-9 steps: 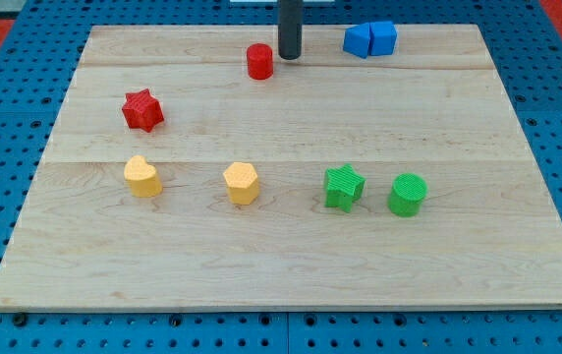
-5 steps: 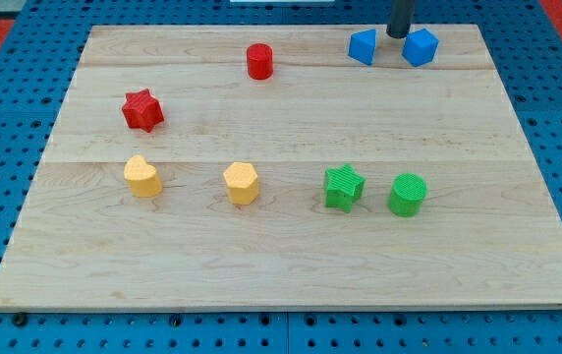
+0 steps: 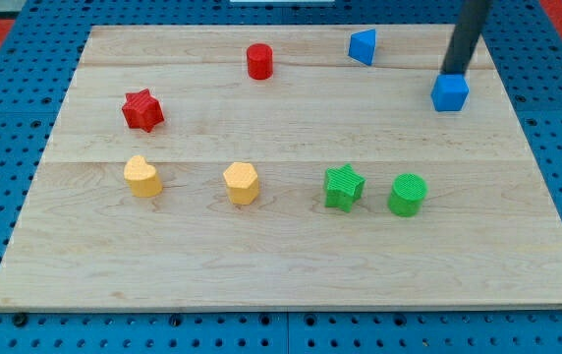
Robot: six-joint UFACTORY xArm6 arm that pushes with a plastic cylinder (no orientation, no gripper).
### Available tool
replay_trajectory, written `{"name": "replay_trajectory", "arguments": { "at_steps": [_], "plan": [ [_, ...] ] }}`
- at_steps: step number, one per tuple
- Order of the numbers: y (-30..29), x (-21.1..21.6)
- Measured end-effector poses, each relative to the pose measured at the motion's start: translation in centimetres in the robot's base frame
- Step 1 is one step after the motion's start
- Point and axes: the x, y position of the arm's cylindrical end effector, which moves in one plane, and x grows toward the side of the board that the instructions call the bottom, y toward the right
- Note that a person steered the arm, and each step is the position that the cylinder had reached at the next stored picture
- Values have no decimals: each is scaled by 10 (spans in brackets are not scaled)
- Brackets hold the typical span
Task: Place the blue cube in between blue triangle and green circle
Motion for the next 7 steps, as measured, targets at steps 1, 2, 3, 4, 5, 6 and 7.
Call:
{"name": "replay_trajectory", "arguments": {
  "at_steps": [1,2,3,4,5,6,7],
  "plan": [
    [37,12],
    [1,20],
    [-54,23],
    [-36,11],
    [-65,44],
    [-63,57],
    [-35,159]
  ]
}}
